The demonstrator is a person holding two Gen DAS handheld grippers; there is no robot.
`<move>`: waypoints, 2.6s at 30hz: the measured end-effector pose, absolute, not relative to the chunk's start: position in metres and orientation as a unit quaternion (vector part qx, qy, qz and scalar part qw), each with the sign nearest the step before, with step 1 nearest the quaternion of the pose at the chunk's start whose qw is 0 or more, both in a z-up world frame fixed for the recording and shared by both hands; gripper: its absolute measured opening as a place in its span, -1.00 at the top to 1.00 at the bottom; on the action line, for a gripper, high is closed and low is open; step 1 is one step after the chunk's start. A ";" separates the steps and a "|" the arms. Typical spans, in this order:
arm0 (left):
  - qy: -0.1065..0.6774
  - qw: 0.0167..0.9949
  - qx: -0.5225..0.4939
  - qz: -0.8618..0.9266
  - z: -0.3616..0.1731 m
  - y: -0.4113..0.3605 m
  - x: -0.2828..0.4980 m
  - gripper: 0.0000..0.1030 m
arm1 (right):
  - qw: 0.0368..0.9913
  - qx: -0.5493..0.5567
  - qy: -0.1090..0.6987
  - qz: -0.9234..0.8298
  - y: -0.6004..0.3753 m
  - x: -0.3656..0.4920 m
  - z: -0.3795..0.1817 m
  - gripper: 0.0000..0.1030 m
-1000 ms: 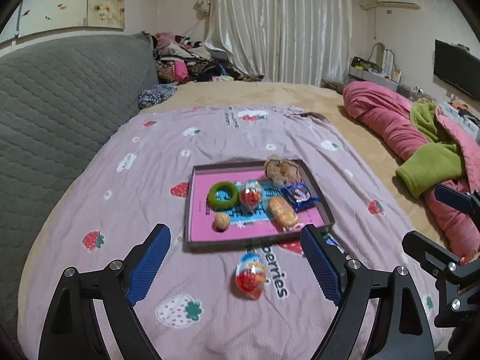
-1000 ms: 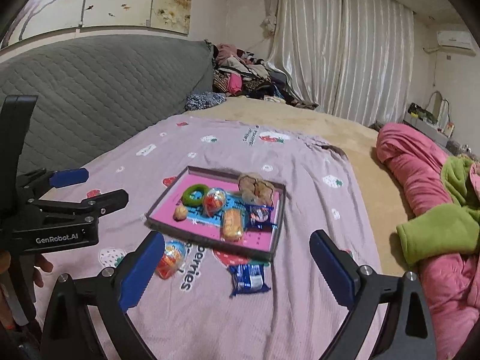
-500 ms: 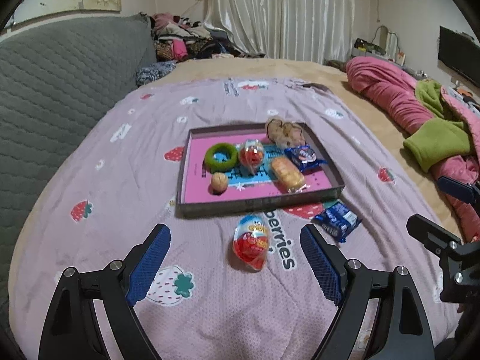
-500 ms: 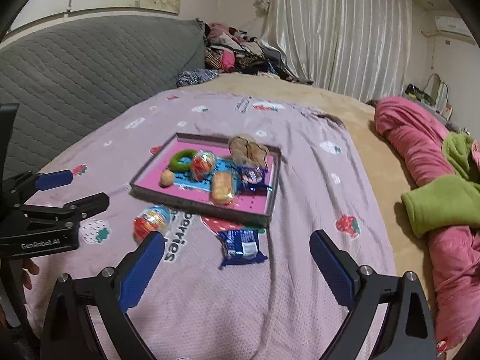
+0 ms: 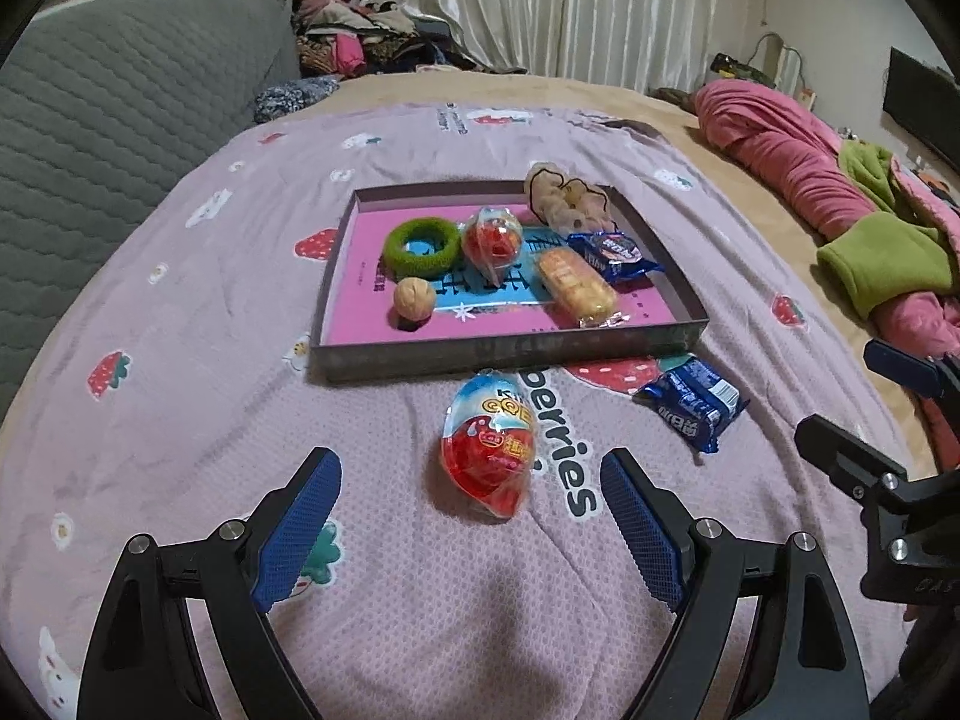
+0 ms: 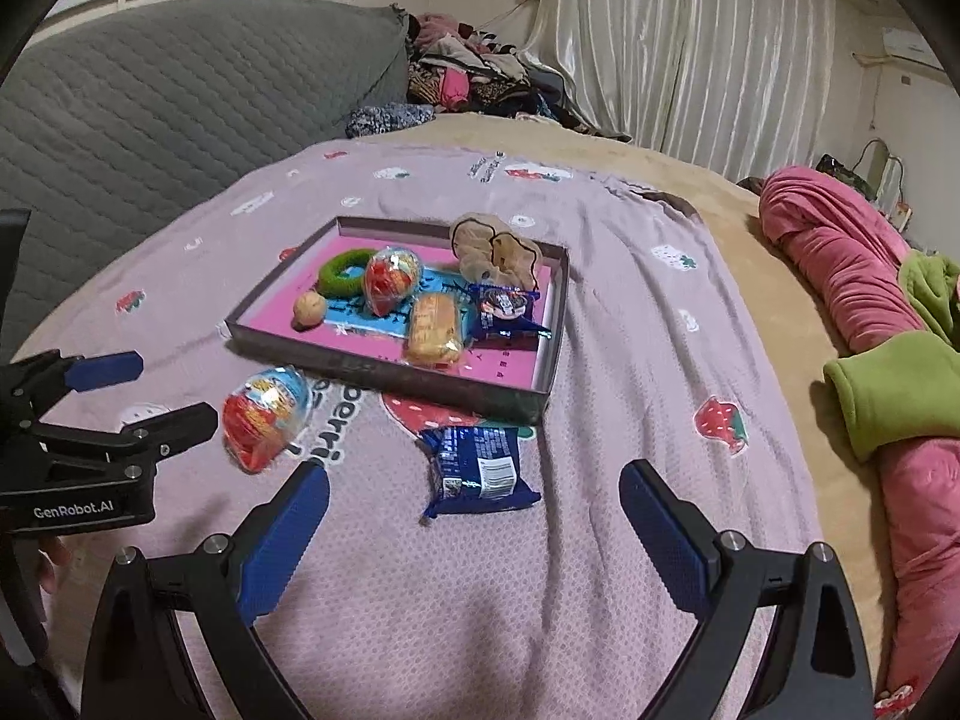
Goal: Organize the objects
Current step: 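Move left tool toward small Kinder egg while right approaches small blue Oreo pack, then close left gripper on small Kinder egg while right closes on small Oreo pack, then lift small Kinder egg with left tool while right lifts small Oreo pack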
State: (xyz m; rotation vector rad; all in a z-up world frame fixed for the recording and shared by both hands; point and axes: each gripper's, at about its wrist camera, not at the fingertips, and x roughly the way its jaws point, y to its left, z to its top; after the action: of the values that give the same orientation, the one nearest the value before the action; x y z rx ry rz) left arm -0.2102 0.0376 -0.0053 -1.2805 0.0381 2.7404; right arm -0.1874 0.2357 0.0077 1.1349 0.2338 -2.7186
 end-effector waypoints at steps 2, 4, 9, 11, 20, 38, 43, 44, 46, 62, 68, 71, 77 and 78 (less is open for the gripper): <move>0.014 0.057 -0.421 0.905 -0.009 0.039 -0.213 -0.73 | 0.090 0.386 0.082 -0.915 0.236 -0.190 0.001 -0.91; 0.015 0.056 -0.421 0.905 -0.013 0.039 -0.217 -0.73 | 0.087 0.391 0.077 -0.913 0.238 -0.194 -0.006 -0.91; 0.017 0.055 -0.430 0.901 -0.028 0.041 -0.226 -0.73 | 0.084 0.403 0.079 -0.908 0.240 -0.203 -0.020 -0.91; 0.018 0.054 -0.435 0.899 -0.035 0.041 -0.230 -0.73 | 0.082 0.408 0.079 -0.906 0.242 -0.208 -0.025 -0.91; 0.017 0.058 -0.439 0.896 -0.050 0.045 -0.249 -0.73 | 0.088 0.423 0.082 -0.898 0.237 -0.237 -0.047 -0.91; 0.027 0.064 -0.451 0.890 -0.075 0.052 -0.280 -0.73 | 0.096 0.456 0.085 -0.881 0.230 -0.274 -0.087 -0.90; 0.032 0.064 -0.447 0.891 -0.078 0.054 -0.283 -0.73 | 0.107 0.454 0.081 -0.881 0.226 -0.275 -0.091 -0.81; 0.033 0.064 -0.447 0.892 -0.080 0.055 -0.284 -0.73 | 0.109 0.456 0.077 -0.880 0.227 -0.276 -0.092 -0.79; 0.032 0.066 -0.451 0.890 -0.082 0.055 -0.287 -0.73 | 0.112 0.460 0.070 -0.878 0.228 -0.278 -0.093 -0.77; 0.012 0.088 -0.457 0.885 -0.088 0.055 -0.291 0.00 | 0.120 0.454 0.068 -0.880 0.224 -0.278 -0.093 -0.14; 0.021 0.081 -0.448 0.890 -0.083 0.055 -0.286 0.01 | 0.121 0.455 0.062 -0.880 0.226 -0.277 -0.092 -0.09; 0.030 0.073 -0.438 0.895 -0.077 0.055 -0.282 0.01 | 0.122 0.452 0.058 -0.882 0.227 -0.274 -0.089 -0.08; 0.027 0.062 -0.426 0.902 -0.062 0.048 -0.272 0.01 | 0.129 0.433 0.050 -0.891 0.229 -0.264 -0.071 -0.08; 0.026 0.060 -0.424 0.903 -0.059 0.047 -0.269 0.01 | 0.132 0.429 0.049 -0.892 0.229 -0.261 -0.065 -0.08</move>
State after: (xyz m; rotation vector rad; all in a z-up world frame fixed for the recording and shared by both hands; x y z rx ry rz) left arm -0.2694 0.0473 -0.0586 -1.2839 0.0786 2.7336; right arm -0.2606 0.2290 -0.0652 1.2448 0.1413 -2.5903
